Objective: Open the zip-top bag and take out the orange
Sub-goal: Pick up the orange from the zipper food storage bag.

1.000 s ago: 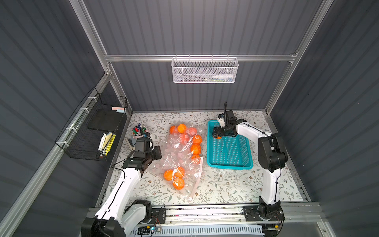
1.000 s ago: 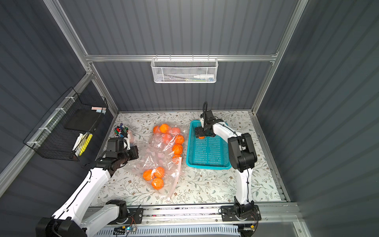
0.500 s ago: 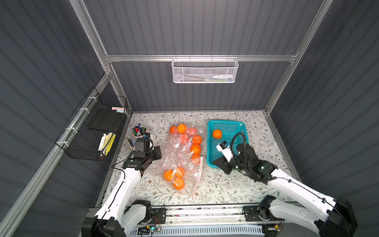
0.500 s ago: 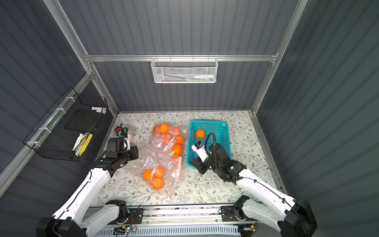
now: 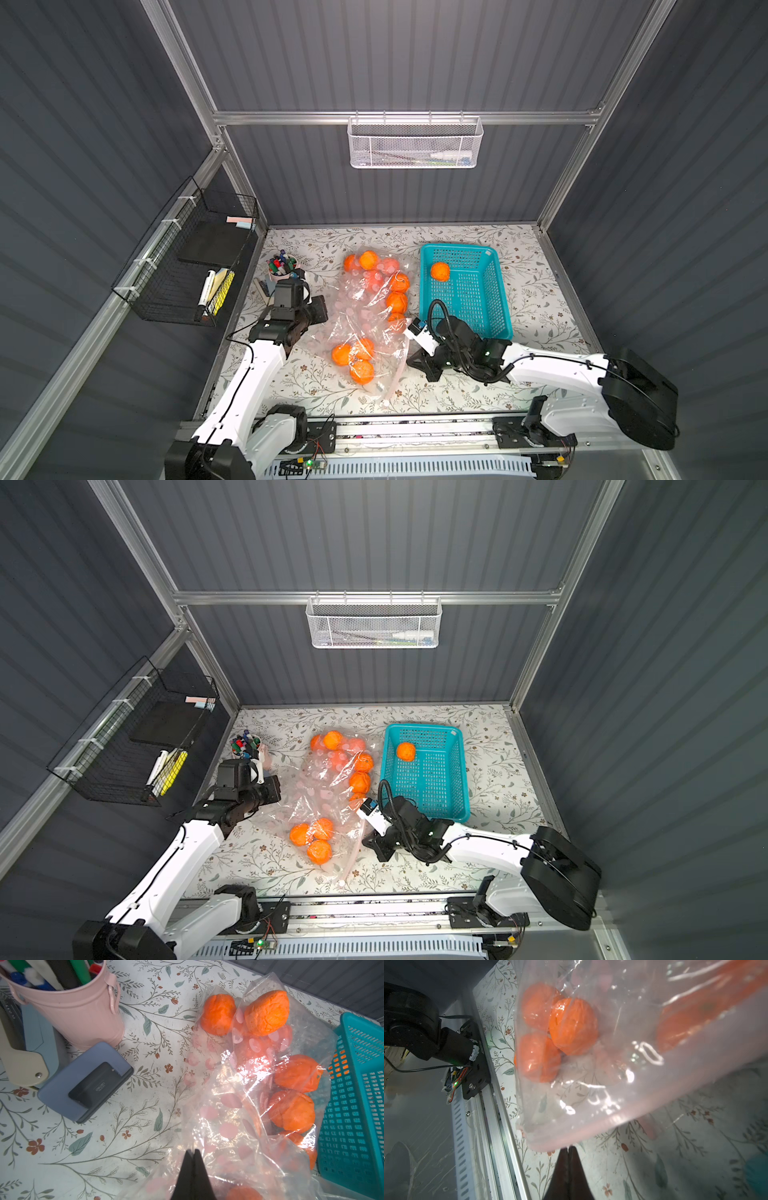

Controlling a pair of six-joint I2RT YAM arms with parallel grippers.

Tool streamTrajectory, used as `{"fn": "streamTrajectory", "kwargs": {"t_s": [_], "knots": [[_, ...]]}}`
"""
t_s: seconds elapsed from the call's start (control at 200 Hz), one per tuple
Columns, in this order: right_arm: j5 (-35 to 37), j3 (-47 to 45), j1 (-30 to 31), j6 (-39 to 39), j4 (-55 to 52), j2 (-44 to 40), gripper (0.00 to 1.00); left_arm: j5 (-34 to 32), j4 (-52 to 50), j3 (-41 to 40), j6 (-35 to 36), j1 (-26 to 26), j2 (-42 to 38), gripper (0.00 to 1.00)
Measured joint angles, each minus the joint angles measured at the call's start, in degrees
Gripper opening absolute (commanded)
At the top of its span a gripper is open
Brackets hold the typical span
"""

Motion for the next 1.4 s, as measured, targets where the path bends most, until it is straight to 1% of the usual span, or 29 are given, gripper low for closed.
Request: {"fn": "streamTrajectory", "kwargs": {"t_s": [0.09, 0.25, 0.285, 0.305, 0.37, 0.42, 0.505, 0.61, 0.74, 0.79, 0.89, 1.03, 1.141, 1.221, 1.231, 1.241, 1.261, 1.291, 1.311, 1.331, 1.376, 1.386, 1.401], "knots": [[-0.13, 0.81, 0.2, -0.04, 1.92, 3.34, 0.0, 0.0, 0.02, 0.0, 0.0, 0.0, -0.02, 0.0], [-2.03, 2.32, 0.46, -1.07, 7.1, 8.81, 0.08, 0.0, 0.0, 0.0, 0.0, 0.0, 0.0, 0.0], [-2.58, 2.89, 0.48, -1.38, 8.24, 10.08, 0.12, 0.0, 0.02, 0.0, 0.0, 0.0, 0.0, 0.0], [-2.93, 3.34, 0.5, -1.66, 8.81, 10.84, 0.16, 0.0, 0.02, 0.0, 0.0, 0.0, 0.0, 0.0], [-3.91, 5.07, 0.57, -2.62, 10.16, 13.29, 0.24, 0.0, 0.02, 0.0, 0.0, 0.0, 0.0, 0.0], [-4.61, 6.45, 0.57, -2.86, 11.17, 15.1, 0.32, 0.02, 0.02, 0.0, 0.0, 0.0, 0.09, 0.0], [-6.03, 9.33, 0.57, -4.04, 12.76, 18.25, 0.38, 0.0, 0.04, 0.0, 0.0, 0.0, 0.2, 0.0], [-8.0, 13.07, 0.66, -4.31, 14.27, 22.4, 0.47, 0.0, 0.02, 0.0, 0.0, 0.0, 0.22, 0.0], [-9.29, 15.23, 1.01, -4.68, 17.03, 26.14, 0.64, 0.02, 0.02, 0.0, 0.0, 0.0, 0.37, 0.0], [-9.18, 15.67, 1.14, -4.13, 17.94, 27.32, 0.68, 0.02, 0.04, 0.0, 0.0, 0.0, 0.46, 0.0], [-8.39, 17.11, 1.38, -3.56, 18.8, 29.16, 0.71, 0.04, 0.04, 0.0, 0.0, 0.0, 0.74, 0.0], [-5.49, 20.13, 1.7, -2.4, 19.21, 31.89, 0.71, 0.04, 0.04, 0.0, 0.0, 0.0, 0.87, 0.0], [-3.37, 20.85, 1.75, -1.55, 19.78, 33.18, 0.68, 0.2, 0.04, 0.0, 0.0, 0.0, 0.9, 0.0], [-2.89, 21.14, 1.75, -1.22, 20.06, 33.94, 0.67, 0.72, 0.07, 0.0, 0.02, 0.0, 0.96, 0.0], [-2.82, 21.14, 1.75, -1.25, 20.13, 33.97, 0.67, 0.83, 0.07, 0.0, 0.02, 0.0, 0.98, 0.02], [-2.84, 21.14, 1.75, -1.22, 20.15, 34.01, 0.67, 0.9, 0.04, 0.0, 0.02, 0.0, 0.98, 0.07], [-2.75, 21.07, 1.75, -1.2, 20.28, 34.01, 0.67, 1.03, 0.04, 0.0, 0.02, 0.0, 1.01, 0.2], [-2.62, 20.92, 1.75, -1.11, 20.76, 34.01, 0.67, 1.27, 0.07, 0.0, 0.22, 0.0, 1.01, 0.42], [-2.54, 20.74, 1.77, -1.07, 21.22, 33.99, 0.67, 1.49, 0.07, 0.0, 0.17, 0.0, 1.01, 0.58], [-2.4, 20.52, 1.77, -1.03, 21.68, 34.01, 0.67, 1.6, 0.04, 0.02, 0.2, 0.0, 1.01, 0.7], [-1.99, 19.82, 1.77, -0.96, 22.86, 33.99, 0.66, 1.88, -0.07, 0.09, 0.22, 0.0, 1.03, 0.89], [-2.01, 19.67, 1.77, -0.94, 23.1, 33.99, 0.66, 1.92, -0.13, 0.11, 0.22, 0.0, 1.03, 0.95], [-1.88, 19.34, 1.77, -0.87, 23.5, 33.99, 0.66, 1.95, -0.33, 0.24, 0.22, 0.0, 1.03, 0.99]]}}
